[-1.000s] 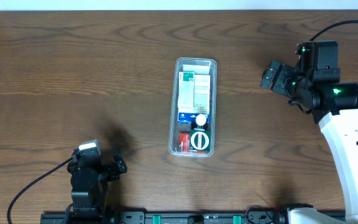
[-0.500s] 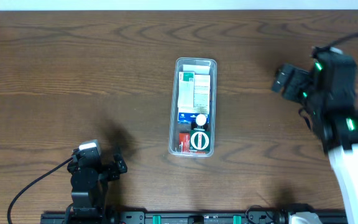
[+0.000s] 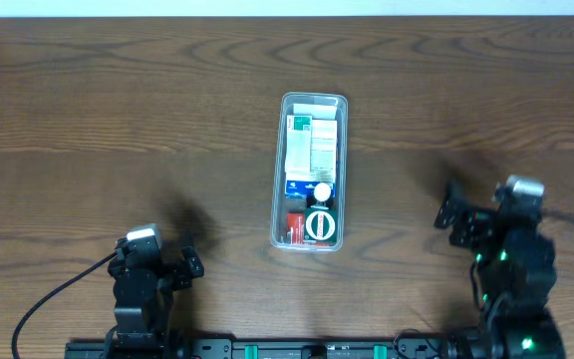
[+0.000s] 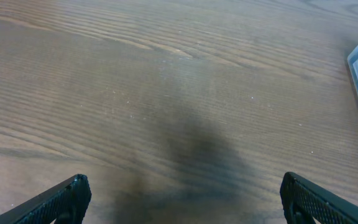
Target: Pack container
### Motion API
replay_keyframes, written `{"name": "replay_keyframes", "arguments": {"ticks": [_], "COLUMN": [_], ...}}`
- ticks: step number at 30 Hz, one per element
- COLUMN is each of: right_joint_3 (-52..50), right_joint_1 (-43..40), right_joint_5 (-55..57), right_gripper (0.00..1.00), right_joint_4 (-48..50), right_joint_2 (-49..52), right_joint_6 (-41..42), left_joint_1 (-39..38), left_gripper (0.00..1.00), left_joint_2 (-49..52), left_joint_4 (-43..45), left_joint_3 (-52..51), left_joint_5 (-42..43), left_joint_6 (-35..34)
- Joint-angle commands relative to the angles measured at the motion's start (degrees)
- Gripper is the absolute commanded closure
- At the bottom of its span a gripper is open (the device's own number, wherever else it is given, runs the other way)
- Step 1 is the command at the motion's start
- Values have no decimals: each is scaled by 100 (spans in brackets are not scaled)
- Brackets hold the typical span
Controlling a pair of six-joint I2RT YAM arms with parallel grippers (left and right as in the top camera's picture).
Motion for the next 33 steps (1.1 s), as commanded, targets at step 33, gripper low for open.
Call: {"name": "replay_keyframes", "arguments": {"ticks": [33], "right_joint_3": [-1792], "right_joint_1": [-22], "right_joint_5": [-72], "right_gripper": [1], "right_joint_4": [-15], "right_joint_2": [-2417], "right_joint_6": [-7], "left_joint_1": [22], "left_gripper": [2], "left_joint_2": [-39], "left_joint_4": [4], "left_joint_3": [-74], "left_joint_5": [-26], "left_joint_6": [98]}}
